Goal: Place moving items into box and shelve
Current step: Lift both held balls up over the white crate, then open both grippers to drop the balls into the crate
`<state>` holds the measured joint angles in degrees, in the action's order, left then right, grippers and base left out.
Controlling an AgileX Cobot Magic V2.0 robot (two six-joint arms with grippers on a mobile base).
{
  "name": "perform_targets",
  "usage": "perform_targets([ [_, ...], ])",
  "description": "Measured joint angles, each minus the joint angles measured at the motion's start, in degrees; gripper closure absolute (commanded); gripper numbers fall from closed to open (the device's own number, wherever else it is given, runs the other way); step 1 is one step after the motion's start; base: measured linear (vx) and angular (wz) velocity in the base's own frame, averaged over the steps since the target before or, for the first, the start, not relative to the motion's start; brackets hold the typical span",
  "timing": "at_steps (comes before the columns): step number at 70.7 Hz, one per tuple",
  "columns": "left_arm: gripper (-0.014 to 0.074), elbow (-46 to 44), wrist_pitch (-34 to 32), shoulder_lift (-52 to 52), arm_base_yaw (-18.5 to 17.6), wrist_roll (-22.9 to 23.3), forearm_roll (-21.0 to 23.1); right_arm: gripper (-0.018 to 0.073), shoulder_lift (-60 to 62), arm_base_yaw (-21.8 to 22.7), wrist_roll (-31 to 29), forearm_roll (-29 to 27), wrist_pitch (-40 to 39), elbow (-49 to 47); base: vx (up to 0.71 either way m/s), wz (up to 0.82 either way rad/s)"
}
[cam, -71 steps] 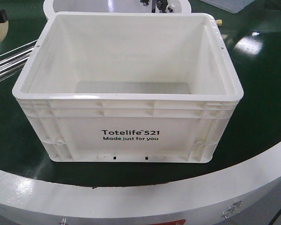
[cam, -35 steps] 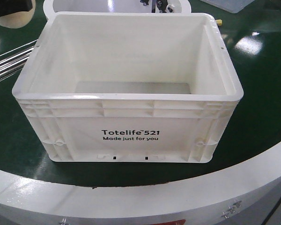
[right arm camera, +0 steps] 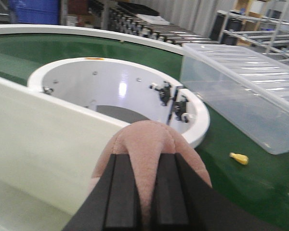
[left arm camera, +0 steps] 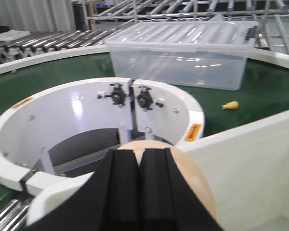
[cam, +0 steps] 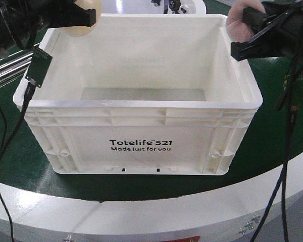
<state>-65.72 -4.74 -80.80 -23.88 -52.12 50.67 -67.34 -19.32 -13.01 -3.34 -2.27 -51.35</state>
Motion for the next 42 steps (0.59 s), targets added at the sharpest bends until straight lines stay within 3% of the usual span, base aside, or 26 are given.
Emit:
perform_targets([
  [17,0.0599,0.00,-0.37,0.00,-2.19,0.00,-0.26,0.0559,-3.71,-4.12,0.00,0.00,-4.59,0.00,0.00,0.00],
  [25,0.0573,0.00,-1.14,-0.08,-2.19,-0.41,-0.38,0.0512,-4.97,-4.79,0.00,0.00,-5.63,0.00,0.00,0.00],
  [33,0.0496,0.00,-1.31,-0.49,-2.19,-1.20,-0.54,0.0396,-5.21,-4.85,0.05,0.00,-5.76,0.12,0.00,0.00],
  [42,0.0359,0.00,-1.25,-1.05,-2.19,-1.39,-0.62,0.0188,-5.21,-4.85,0.10,0.00,-5.81,0.17,0.00,0.00],
])
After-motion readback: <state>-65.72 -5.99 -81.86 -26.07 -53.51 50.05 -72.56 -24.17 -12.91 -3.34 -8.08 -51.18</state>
